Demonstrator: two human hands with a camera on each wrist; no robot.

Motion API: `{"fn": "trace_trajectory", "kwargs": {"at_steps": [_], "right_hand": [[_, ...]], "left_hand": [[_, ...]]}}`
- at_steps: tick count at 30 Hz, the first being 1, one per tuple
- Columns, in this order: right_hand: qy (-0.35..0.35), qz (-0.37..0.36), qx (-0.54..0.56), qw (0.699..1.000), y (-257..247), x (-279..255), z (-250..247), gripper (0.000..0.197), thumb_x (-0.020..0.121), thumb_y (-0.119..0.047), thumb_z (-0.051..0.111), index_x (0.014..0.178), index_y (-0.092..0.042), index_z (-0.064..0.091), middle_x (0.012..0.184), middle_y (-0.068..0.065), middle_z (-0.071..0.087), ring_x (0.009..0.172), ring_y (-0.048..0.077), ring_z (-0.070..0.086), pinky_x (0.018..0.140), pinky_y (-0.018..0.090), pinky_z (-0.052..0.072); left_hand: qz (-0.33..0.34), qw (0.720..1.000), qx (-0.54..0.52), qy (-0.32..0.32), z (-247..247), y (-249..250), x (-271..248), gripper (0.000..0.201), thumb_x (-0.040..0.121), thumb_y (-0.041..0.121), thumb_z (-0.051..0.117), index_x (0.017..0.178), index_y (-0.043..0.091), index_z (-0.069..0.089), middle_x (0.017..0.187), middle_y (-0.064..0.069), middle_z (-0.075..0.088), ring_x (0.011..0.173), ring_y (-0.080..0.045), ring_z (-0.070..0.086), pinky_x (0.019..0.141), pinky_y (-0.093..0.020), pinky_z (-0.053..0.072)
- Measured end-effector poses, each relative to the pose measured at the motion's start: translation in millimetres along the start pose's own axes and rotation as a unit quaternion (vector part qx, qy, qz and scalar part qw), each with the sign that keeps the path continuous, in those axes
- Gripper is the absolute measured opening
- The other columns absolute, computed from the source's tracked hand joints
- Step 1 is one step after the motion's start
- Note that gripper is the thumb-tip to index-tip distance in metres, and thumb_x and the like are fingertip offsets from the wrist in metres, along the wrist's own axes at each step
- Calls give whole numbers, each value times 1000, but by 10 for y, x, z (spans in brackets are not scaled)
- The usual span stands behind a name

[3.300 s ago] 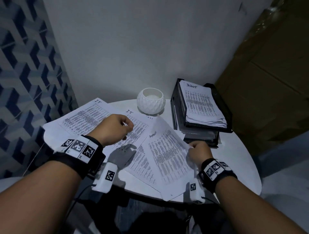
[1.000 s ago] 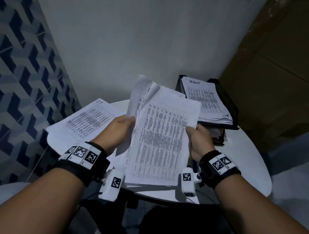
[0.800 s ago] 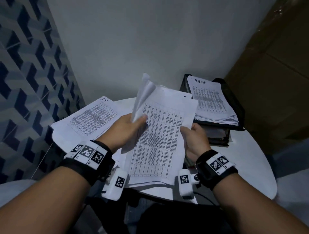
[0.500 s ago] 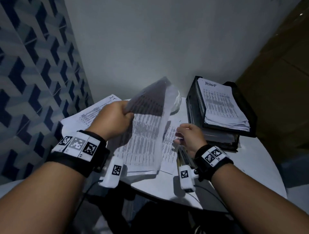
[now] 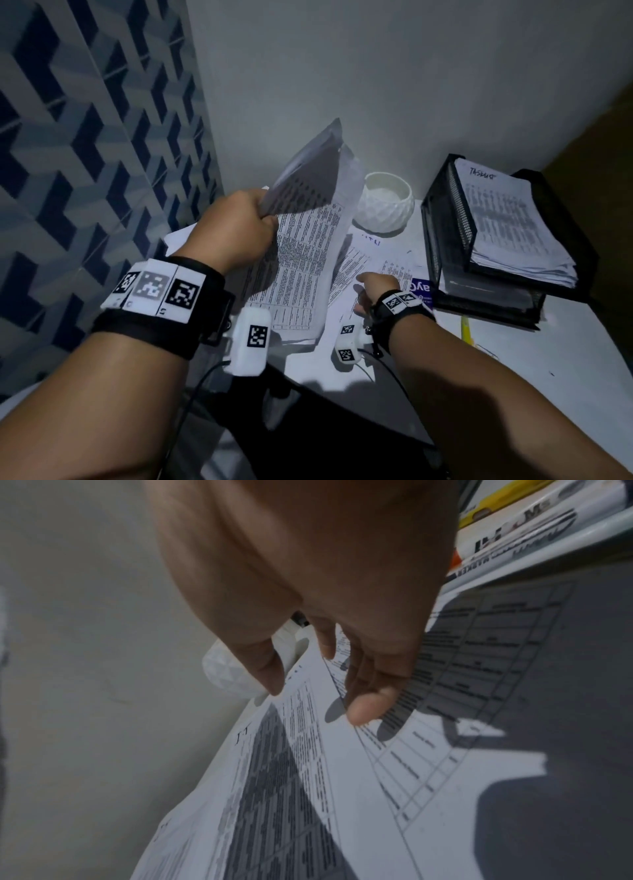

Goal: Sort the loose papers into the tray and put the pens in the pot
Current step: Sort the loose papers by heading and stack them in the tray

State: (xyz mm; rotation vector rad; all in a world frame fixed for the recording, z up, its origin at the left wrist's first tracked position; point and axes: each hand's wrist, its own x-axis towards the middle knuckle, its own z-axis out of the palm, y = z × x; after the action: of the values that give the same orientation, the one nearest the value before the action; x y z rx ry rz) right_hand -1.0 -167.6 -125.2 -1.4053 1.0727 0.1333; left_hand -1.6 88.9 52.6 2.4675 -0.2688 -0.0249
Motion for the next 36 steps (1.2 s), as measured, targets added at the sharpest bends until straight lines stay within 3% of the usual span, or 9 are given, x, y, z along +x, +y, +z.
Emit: {"fn": "trace_trajectory", "kwargs": {"at_steps": [4, 9, 12, 14, 17, 23, 28, 31, 36], "right_hand": [[55, -3, -26, 998, -15, 52, 182, 64, 76, -8, 71, 135, 6, 50, 111, 24, 71, 79, 29, 68, 58, 33, 50], [34, 8, -42, 999, -74, 34, 262, 41, 87, -7, 68, 124, 7, 58, 105, 12, 77, 75, 22, 65, 53, 22, 45], [34, -26, -107, 993, -34, 20, 310, 67, 84, -10, 71, 143, 4, 43, 104, 13, 70, 86, 23, 69, 75, 35, 57], [30, -52, -160, 985, 32, 22, 351, 92, 80, -17, 73, 157, -6, 23, 93, 11, 63, 80, 26, 68, 75, 39, 60], [44, -52, -182, 981, 113, 102, 431, 111, 63, -30, 77, 157, -15, 21, 116, 17, 68, 94, 35, 72, 83, 53, 61], [107, -52, -325, 938, 201, 112, 510, 116, 69, -44, 90, 158, -21, 19, 162, 16, 23, 148, 39, 28, 114, 55, 36], [111, -50, -355, 927, 219, 162, 550, 98, 85, -22, 72, 159, -33, 9, 162, 22, 14, 148, 39, 26, 116, 54, 32], [79, -100, -349, 928, 258, 204, 472, 75, 100, -12, 54, 161, -20, 11, 158, 35, 18, 142, 48, 31, 116, 55, 29], [126, -56, -343, 929, 251, 99, 508, 110, 73, -34, 84, 157, -31, 12, 155, 24, 23, 141, 44, 34, 108, 53, 43]], "left_hand": [[-4, 1000, -7, 7, -58, -49, 33, 8, 98, 23, 59, 95, 22, 66, 87, 0, 68, 88, -28, 63, 71, -32, 41], [-20, 999, -5, 28, -117, -121, 68, 10, 97, 21, 60, 98, 16, 68, 87, -4, 69, 86, -28, 61, 70, -31, 39], [-32, 999, -8, 29, -128, -162, 90, 9, 97, 21, 61, 89, 20, 65, 82, 2, 66, 84, -27, 61, 69, -31, 39], [-35, 999, -5, 30, -138, -173, 97, 15, 97, 21, 60, 82, 22, 61, 79, 5, 64, 79, -25, 59, 65, -31, 38], [-33, 999, 7, 35, -141, -182, 105, 12, 97, 21, 60, 86, 18, 63, 81, 3, 65, 73, -20, 56, 62, -31, 37], [-50, 997, 28, 43, -162, -249, 133, 17, 96, 22, 61, 81, 29, 56, 73, 12, 55, 80, -25, 55, 71, -31, 38], [-50, 998, 29, 36, -159, -259, 146, 9, 96, 23, 61, 90, 29, 59, 76, 8, 55, 83, -27, 55, 75, -31, 40], [-54, 998, 26, 28, -122, -213, 131, 9, 97, 22, 59, 97, 29, 64, 83, 2, 60, 84, -25, 54, 76, -30, 40], [-57, 998, 32, 13, -80, -197, 96, 23, 96, 20, 56, 112, 28, 70, 94, -5, 69, 90, -30, 62, 76, -33, 44]]}}
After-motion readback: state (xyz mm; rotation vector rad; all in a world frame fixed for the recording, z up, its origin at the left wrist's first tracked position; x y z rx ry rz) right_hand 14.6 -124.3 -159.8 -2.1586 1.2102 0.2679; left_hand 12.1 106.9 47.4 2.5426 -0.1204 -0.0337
